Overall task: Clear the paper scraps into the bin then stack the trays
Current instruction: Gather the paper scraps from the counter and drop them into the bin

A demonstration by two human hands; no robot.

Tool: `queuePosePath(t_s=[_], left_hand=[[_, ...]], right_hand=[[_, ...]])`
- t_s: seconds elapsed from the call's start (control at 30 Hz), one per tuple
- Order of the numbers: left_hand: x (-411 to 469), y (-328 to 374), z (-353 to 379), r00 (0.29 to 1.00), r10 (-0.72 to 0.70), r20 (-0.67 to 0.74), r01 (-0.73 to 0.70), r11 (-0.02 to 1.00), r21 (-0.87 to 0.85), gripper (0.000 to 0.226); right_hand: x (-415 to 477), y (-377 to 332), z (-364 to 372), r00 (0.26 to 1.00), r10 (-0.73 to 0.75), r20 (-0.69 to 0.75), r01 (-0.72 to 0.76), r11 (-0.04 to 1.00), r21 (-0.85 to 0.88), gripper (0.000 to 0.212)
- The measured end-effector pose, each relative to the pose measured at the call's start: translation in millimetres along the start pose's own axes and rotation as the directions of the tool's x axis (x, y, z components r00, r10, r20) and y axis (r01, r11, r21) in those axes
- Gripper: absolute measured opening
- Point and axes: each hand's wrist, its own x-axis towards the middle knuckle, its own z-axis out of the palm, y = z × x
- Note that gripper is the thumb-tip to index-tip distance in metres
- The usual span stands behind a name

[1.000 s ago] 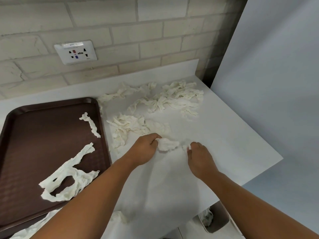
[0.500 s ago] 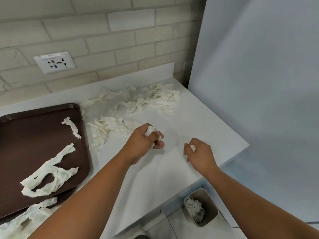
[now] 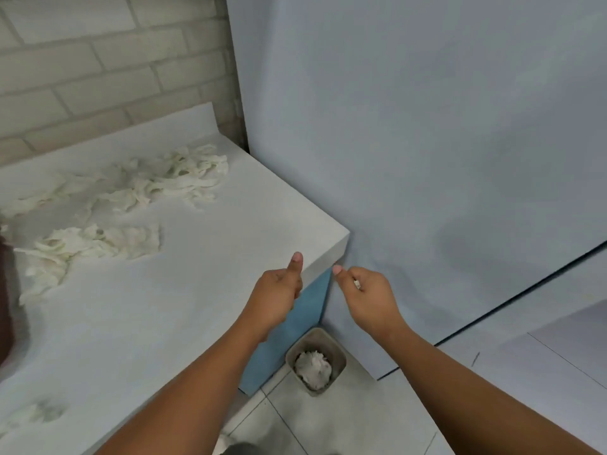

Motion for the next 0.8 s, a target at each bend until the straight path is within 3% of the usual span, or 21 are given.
queuePosePath(t_s=[0.1,0.33,0.7,0.8], left_hand=[[3,-9,39,1.000,-0.007,0.010,0.007,1.000,-0.014,0.058],[19,-47,90,0.989,0.044,0.141,-0.068,0.983,0.169,0.039],[77,-149,126,0.972,-0.165,0.167,0.095,0.926,0.364,0.063],[97,-193,135,0.949,-0.241,0.203,0.146,0.908,0.394,0.040]], right_hand=[[-10,26,-19,0.999,0.046,-0.009,-0.046,0.999,-0.021,0.056],[-21,84,-30,0.976,0.217,-0.018,-0.217,0.976,0.020,0.055],[-16,189,19,0.883,0.469,-0.018,-0.469,0.880,-0.072,0.054],[-14,227,38,0.864,0.503,-0.002,-0.500,0.858,-0.116,0.053]])
